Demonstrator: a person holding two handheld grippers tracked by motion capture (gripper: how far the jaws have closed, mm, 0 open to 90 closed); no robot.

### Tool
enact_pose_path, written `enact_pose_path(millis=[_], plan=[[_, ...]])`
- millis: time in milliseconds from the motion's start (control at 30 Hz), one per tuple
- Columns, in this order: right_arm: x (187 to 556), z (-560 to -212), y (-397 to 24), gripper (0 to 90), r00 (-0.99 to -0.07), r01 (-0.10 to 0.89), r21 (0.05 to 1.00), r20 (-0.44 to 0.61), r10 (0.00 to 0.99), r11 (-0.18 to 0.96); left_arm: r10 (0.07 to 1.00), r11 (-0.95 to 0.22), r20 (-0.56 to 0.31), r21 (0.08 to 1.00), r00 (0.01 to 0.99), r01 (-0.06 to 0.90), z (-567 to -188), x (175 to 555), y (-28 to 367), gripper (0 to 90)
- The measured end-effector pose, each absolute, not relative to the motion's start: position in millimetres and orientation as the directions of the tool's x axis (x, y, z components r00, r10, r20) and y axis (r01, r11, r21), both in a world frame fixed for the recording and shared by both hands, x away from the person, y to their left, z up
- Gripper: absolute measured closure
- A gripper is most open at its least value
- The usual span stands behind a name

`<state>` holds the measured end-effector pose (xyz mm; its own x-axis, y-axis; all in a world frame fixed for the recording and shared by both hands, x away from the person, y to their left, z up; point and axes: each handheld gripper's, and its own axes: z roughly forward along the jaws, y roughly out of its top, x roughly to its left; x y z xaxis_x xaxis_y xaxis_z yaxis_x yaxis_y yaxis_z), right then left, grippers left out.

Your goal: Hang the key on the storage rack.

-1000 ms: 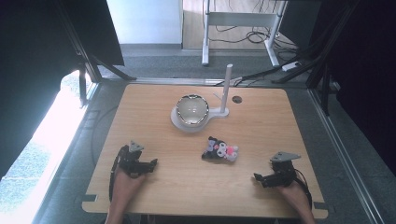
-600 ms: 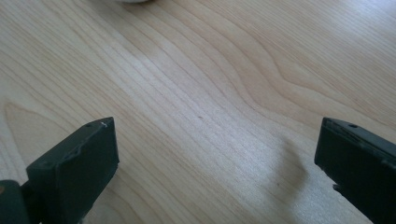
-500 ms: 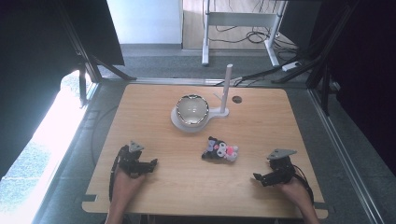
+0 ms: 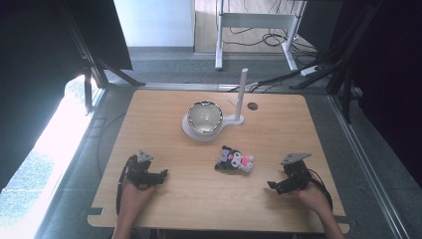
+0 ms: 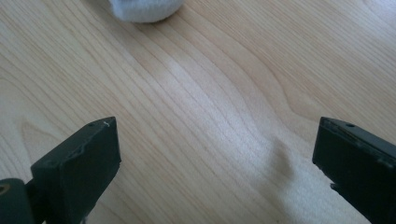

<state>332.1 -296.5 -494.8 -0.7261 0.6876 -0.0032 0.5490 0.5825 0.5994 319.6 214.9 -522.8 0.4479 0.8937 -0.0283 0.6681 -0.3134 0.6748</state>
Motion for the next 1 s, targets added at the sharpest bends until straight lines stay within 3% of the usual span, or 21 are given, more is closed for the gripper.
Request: enact_pose_path(millis=[1000], plan=[[381, -472, -252, 3.5, -0.828, 0.490, 0.481, -0.004, 0.561, 0.727, 0.894, -0.314, -0.028, 0.674, 0.448, 0.668, -523, 320, 215, 7.0]])
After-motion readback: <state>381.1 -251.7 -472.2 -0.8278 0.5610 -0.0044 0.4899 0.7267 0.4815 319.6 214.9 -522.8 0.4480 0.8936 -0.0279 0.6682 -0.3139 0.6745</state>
